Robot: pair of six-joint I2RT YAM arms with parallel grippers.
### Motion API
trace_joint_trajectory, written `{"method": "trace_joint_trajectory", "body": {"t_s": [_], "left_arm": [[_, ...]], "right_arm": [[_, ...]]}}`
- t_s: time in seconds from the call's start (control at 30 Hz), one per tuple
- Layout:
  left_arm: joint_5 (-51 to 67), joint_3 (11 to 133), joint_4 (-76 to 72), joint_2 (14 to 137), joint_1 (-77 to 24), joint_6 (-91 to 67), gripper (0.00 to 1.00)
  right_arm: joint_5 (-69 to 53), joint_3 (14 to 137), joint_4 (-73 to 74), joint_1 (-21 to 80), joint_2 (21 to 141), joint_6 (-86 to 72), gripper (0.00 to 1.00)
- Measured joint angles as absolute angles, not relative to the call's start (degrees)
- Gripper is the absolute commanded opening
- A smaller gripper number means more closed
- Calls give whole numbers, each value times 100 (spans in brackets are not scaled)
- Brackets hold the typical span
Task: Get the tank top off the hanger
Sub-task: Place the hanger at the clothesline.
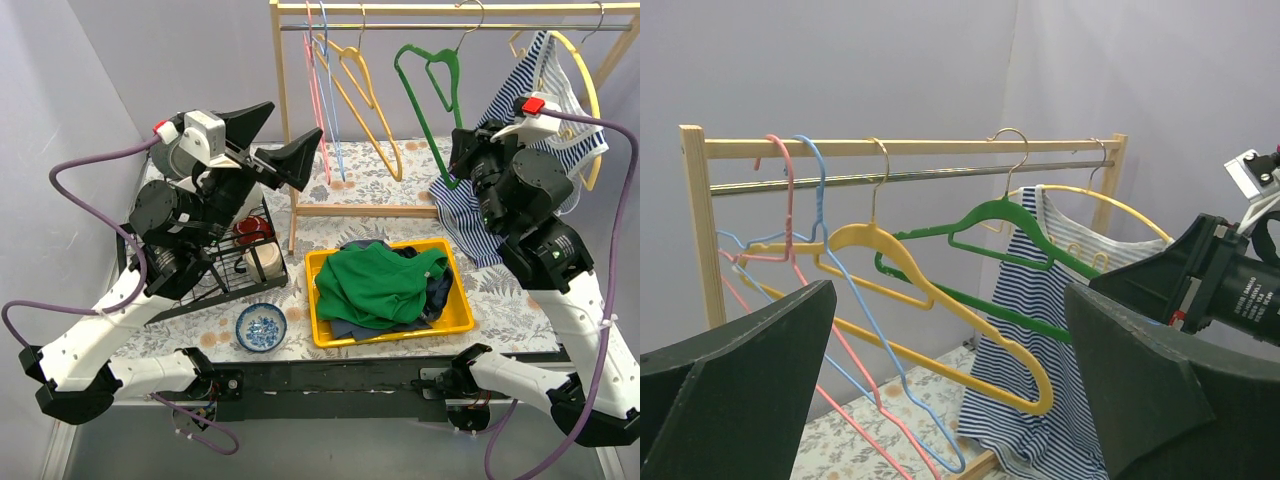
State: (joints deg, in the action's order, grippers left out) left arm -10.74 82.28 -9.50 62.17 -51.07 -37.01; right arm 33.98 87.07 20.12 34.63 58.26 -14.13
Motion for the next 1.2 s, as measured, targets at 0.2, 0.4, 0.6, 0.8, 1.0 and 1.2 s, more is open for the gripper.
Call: {"method": "trace_joint_trajectory", "body": {"t_s": [0.2, 0.4, 0.6, 0.8, 1.0, 1.2], "left_arm": [[-1135, 8073, -963, 6049, -5107, -3682, 98], [-1146, 8005, -978, 6016, -5107, -3680, 98], [-1155, 7992, -991, 6016, -5107, -3675, 98], [-1164, 7961, -991, 6003, -5107, -3660, 98], [-1166, 7946, -989, 5983, -5107, -3621, 98], [-1168, 7946, -989, 5966, -5107, -3592, 98]], "right_arm": [[3417, 8755, 1951, 3468, 5959, -1306, 1], [3518, 8917, 1979, 3636, 6075, -1144, 1], [3767, 9139, 1986, 3913, 6300, -895, 1], [4018, 9474, 2027, 3955, 6495, -716, 1], [3815, 9124, 1957, 4045, 6364, -722, 1], [3387, 8847, 1861, 4136, 6294, -690, 1]]}}
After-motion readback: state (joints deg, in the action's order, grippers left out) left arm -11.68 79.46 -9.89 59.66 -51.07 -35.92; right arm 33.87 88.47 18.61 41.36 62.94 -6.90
